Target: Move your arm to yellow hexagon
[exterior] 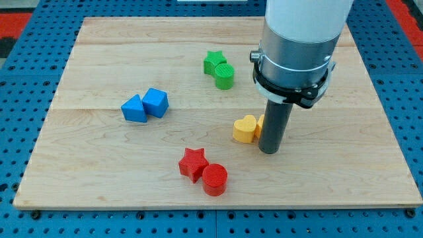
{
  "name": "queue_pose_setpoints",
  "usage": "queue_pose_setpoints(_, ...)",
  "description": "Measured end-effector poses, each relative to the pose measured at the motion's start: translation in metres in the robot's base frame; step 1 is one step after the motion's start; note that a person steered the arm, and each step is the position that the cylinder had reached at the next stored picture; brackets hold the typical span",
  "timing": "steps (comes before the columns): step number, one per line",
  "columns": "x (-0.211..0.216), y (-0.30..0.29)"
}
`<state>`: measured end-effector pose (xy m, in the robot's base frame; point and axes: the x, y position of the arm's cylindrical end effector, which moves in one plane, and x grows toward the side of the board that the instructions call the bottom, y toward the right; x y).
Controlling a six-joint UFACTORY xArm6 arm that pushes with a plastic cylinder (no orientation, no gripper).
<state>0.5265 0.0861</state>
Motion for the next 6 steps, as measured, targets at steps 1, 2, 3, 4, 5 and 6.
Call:
queue_pose_setpoints(1,0.0,0.0)
queue_pose_setpoints(2,0.002,0.0)
queue_pose_setpoints(3,0.026,0.0)
queue_pose_setpoints(4,0.041,0.0)
queue_pose_setpoints(5,0.039,-0.021)
queue_pose_setpoints(6,0.023,-0.011)
